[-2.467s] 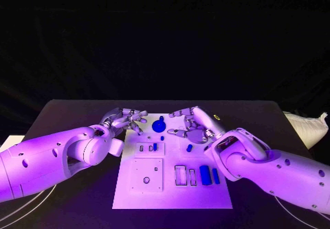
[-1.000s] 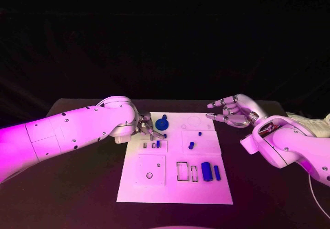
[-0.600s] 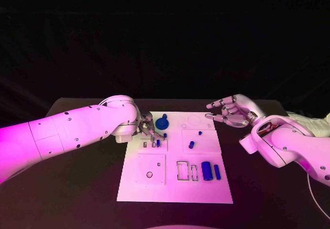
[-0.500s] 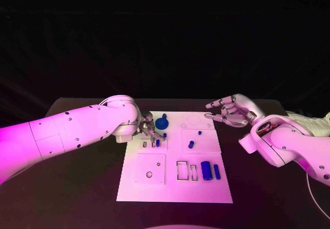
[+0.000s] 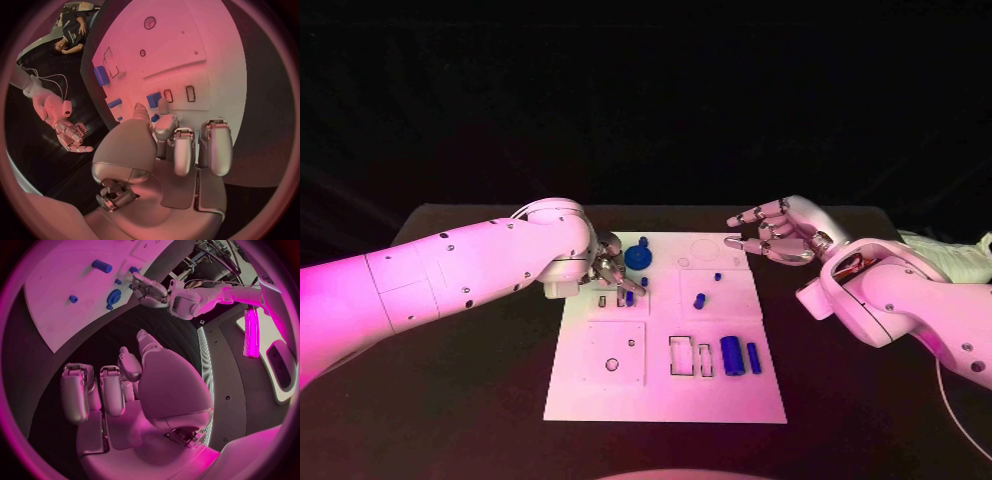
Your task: Assemble the parts on the task board
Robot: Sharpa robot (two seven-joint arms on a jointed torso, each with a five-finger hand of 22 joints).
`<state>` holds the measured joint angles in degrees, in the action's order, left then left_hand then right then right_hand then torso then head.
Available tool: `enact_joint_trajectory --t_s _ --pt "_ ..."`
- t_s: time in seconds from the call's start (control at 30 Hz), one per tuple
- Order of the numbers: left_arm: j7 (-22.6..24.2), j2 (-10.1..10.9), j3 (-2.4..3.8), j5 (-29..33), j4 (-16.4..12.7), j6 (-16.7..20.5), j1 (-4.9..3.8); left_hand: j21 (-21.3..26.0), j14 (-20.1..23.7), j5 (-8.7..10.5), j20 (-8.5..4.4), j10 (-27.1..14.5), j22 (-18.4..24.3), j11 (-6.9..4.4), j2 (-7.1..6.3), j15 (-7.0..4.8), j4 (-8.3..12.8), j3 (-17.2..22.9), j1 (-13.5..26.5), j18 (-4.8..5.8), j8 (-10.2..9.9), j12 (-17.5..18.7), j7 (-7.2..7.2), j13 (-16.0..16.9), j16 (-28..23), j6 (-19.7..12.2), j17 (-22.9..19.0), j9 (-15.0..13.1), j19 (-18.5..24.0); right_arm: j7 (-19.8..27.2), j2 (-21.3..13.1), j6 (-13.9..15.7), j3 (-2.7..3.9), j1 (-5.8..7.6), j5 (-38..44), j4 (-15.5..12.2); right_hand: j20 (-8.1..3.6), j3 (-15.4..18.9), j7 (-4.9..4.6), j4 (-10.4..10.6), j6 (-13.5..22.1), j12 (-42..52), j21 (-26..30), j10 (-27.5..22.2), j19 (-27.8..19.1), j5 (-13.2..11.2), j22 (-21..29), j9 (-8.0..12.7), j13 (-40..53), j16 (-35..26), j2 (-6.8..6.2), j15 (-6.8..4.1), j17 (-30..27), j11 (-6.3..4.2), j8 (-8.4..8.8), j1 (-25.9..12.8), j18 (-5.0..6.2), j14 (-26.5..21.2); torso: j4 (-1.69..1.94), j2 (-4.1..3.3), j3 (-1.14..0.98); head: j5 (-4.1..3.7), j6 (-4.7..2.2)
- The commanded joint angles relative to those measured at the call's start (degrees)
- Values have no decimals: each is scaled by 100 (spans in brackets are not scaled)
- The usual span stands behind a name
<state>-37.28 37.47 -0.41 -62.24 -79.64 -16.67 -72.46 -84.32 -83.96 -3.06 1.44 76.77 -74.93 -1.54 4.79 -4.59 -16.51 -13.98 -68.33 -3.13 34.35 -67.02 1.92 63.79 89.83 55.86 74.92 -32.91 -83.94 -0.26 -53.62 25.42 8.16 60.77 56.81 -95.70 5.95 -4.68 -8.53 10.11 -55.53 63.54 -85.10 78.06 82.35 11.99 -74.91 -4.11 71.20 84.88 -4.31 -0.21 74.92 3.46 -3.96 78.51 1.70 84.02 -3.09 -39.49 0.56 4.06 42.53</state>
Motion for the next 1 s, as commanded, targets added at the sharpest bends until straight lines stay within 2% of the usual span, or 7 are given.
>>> enact_joint_trajectory --t_s 0.03,0.17,0.3,0.67,0.83,1.0 --pt "-15 -38 -1 84 15 -181 2 -36 -604 20 -15 -8 -610 -27 4 -48 22 28 -59 109 31 -25 16 7 17 -47 1508 -20 -178 -18 15 -106 0 -6 66 -13 -1 21 -11 -4 -46 -18 36 -44 -25 29 -545 6 -5 -37 64 -31 606 12 8 -15 79 384 6 3 0 -4 10" --pt "-18 -43 -3 87 30 -203 4 -37 -604 19 -15 -8 -614 -28 25 -48 31 50 -119 110 46 -26 15 10 17 -63 1508 -54 -178 -25 18 -114 -1 -6 66 -19 -1 21 -11 -4 -46 -18 36 -44 -25 29 -545 6 -5 -37 64 -31 606 12 8 -15 79 384 5 0 -1 -8 12" --pt "-20 -47 -3 88 44 -216 4 -41 -604 18 -16 0 -626 -31 105 -51 55 140 -261 111 69 -38 12 27 17 -88 1508 -110 -182 -36 24 -117 -2 -7 66 -22 -2 21 -12 1 -47 -20 38 -44 -24 35 -545 7 -8 -38 79 -31 606 12 8 -19 78 384 6 -2 3 -12 18" --pt "-23 -73 -4 89 73 -250 5 -51 -604 18 -18 4 -649 -35 112 -53 91 215 -411 115 100 -38 8 33 17 -105 1508 -182 -189 -45 45 -136 -3 -7 66 -34 -2 21 -12 6 -48 -21 41 -44 -28 38 -540 7 -10 -40 90 -31 605 12 8 -22 80 384 6 -2 0 -12 37" --pt "-22 -109 -5 142 114 -247 10 -48 -604 15 -30 -8 -653 -59 247 -71 239 484 -785 114 93 -16 -18 21 17 -168 1508 -243 -186 -45 49 -154 -3 -7 66 -37 -2 21 -12 6 -48 -21 41 -44 -28 38 -540 7 -10 -40 90 -31 605 12 8 -22 80 384 4 -4 -1 -8 48" --pt "-19 -132 -9 180 132 -273 16 -32 -604 13 -46 -31 -638 -71 278 -85 350 731 -1064 109 47 20 -29 1 17 -227 1508 -266 -174 -45 49 -164 -3 -8 66 -37 -2 21 -12 6 -48 -21 41 -44 -28 38 -540 7 -10 -40 90 -31 605 12 8 -22 80 384 4 -6 -1 -8 52"
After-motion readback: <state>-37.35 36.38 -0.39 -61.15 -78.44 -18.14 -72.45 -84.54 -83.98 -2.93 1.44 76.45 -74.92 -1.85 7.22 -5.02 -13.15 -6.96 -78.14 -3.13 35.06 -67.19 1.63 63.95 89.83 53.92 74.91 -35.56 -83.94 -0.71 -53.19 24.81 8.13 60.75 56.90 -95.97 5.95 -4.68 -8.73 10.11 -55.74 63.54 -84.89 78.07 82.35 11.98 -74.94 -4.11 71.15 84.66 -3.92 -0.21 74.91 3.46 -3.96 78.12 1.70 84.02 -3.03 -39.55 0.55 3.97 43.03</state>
